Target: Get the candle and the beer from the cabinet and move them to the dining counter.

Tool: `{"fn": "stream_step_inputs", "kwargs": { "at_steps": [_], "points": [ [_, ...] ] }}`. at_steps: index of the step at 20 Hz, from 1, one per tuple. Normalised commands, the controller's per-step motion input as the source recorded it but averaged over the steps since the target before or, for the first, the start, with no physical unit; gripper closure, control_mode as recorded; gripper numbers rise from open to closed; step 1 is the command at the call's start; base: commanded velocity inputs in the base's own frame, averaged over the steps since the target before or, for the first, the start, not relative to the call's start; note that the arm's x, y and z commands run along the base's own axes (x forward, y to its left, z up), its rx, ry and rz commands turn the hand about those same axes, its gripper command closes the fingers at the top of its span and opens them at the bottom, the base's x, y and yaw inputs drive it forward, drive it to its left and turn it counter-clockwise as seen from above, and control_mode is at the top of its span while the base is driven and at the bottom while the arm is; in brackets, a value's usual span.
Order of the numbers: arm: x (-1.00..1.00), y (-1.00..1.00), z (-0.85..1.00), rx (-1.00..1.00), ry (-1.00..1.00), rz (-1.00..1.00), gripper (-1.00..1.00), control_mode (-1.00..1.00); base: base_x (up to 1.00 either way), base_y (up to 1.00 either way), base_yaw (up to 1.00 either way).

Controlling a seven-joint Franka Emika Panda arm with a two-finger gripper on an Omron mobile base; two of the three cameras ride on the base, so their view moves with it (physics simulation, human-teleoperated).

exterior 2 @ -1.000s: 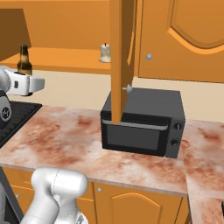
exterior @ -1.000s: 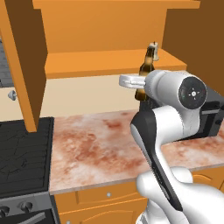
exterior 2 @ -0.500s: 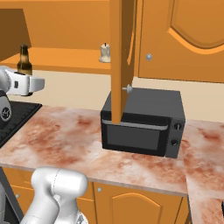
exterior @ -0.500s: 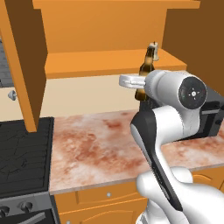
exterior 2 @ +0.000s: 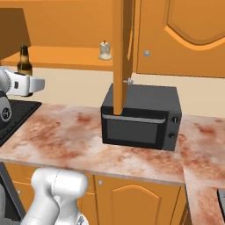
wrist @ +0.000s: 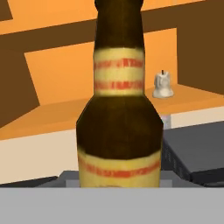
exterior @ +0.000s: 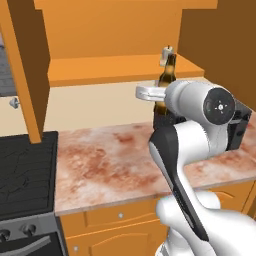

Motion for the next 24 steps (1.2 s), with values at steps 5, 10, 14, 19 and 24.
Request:
{"fn": "stream_step_inputs", "kwargs": {
  "at_steps": [5, 10, 14, 19, 24],
  "points": [
    [0.0, 0.0, 0.0, 0.0, 0.0, 0.0, 1.0, 1.0, -0.71, 0.09, -0.12],
    [0.0, 0.0, 0.0, 0.0, 0.0, 0.0, 1.0, 1.0, -0.5, 0.08, 0.07],
    [0.0, 0.0, 0.0, 0.0, 0.0, 0.0, 1.0, 1.0, -0.5, 0.15, 0.43],
    [0.0, 0.0, 0.0, 0.0, 0.0, 0.0, 1.0, 1.0, -0.18, 0.03, 0.91],
    [0.0, 0.0, 0.0, 0.0, 0.0, 0.0, 1.0, 1.0, -0.01, 0.0, 1.0]
  ]
}}
